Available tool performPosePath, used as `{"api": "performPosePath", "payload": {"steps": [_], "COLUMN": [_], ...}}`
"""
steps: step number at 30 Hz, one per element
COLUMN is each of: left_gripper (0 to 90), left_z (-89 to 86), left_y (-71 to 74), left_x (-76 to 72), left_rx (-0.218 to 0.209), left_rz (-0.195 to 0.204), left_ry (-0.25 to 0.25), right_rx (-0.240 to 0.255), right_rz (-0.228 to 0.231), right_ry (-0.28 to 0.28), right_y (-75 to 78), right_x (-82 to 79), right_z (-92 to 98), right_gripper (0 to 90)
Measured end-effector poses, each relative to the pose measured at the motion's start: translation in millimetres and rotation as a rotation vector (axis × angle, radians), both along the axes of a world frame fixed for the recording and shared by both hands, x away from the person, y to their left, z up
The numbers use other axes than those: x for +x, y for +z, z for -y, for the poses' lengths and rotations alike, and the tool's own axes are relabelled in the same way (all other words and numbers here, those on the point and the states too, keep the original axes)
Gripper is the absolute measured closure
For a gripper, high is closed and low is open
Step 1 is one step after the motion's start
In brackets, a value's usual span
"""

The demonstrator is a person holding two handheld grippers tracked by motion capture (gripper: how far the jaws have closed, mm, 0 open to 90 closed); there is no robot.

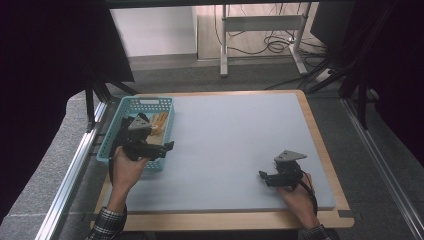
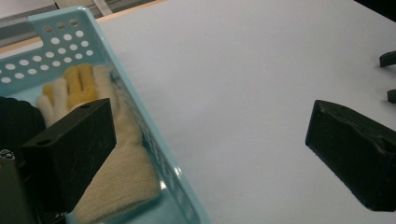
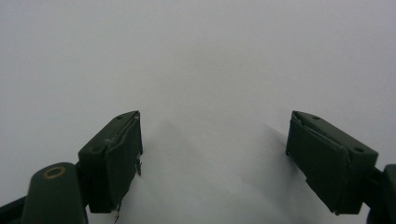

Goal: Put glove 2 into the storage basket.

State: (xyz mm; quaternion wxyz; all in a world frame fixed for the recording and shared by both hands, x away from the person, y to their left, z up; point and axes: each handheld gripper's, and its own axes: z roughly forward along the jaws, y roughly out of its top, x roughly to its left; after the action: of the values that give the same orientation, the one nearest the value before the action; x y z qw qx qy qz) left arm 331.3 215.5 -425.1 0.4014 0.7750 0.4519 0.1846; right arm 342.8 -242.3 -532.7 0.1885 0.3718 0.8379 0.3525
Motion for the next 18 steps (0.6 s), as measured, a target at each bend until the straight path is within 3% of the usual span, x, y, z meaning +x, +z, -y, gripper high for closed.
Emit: {"api": "performPosePath", "payload": {"steps": [18], "left_gripper": [1.1], "left_z": [31.9], "left_y": [-4.9], "left_x": [1.5], "left_rx": [-0.012], "left_rz": [0.003], "left_ry": [-0.075], "right_rx": [-0.001], "right_rz": [0.002], "right_ry": [0.000], "right_y": [0.0], "right_x": [0.1], "right_z": [0.1], "right_gripper": [17.9]}}
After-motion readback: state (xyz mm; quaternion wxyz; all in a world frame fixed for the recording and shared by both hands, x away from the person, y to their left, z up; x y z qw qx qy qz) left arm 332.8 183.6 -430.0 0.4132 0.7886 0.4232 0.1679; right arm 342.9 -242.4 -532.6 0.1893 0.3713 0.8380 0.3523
